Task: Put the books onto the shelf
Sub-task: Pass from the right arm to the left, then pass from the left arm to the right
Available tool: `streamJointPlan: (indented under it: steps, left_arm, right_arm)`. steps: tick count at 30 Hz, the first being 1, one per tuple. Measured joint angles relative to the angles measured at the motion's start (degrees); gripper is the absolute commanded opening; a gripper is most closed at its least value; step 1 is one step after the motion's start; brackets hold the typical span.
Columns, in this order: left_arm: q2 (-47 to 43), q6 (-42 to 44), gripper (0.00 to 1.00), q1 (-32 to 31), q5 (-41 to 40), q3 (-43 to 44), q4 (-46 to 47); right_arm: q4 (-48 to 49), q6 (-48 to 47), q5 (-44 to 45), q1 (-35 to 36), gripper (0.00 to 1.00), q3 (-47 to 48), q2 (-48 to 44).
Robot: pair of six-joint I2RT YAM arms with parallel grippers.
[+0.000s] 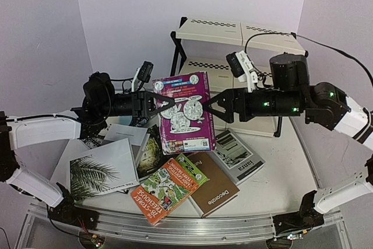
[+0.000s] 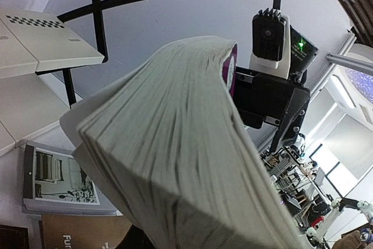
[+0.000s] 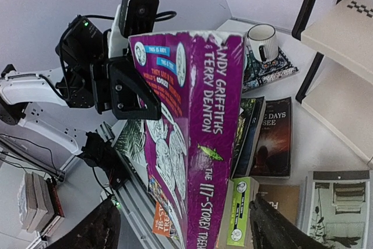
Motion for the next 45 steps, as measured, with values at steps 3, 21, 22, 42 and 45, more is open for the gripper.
streamJointPlan:
  steps: [3, 21, 22, 42, 45]
  left_arm:
    - [0.00, -0.19, 0.00, 0.00, 0.36, -0.01, 0.01]
    - [0.16, 0.13, 0.50, 0.16, -0.66, 0.00, -0.93]
    - [0.29, -0.18, 0.61, 0.23, -0.67, 0.00, -0.93]
    - [-9.34, 8.52, 1.00, 1.92, -23.63, -0.13, -13.16]
    - [-10.89, 9.80, 1.00, 1.92, -25.96, -0.20, -14.87]
  right_arm:
    - [-0.56, -0.55, -0.55, 0.00, 0.63, 0.01, 1.01]
    - [-4.22, -0.66, 2.46, 0.12, 0.00, 0.13, 5.15]
    - [-4.28, -0.66, 2.62, 0.12, 0.00, 0.15, 5.19]
    - [-10.64, -1.42, 25.72, 0.11, 0.00, -12.25, -4.79]
    - [-10.50, -1.56, 31.92, 0.11, 0.00, -13.40, -7.02]
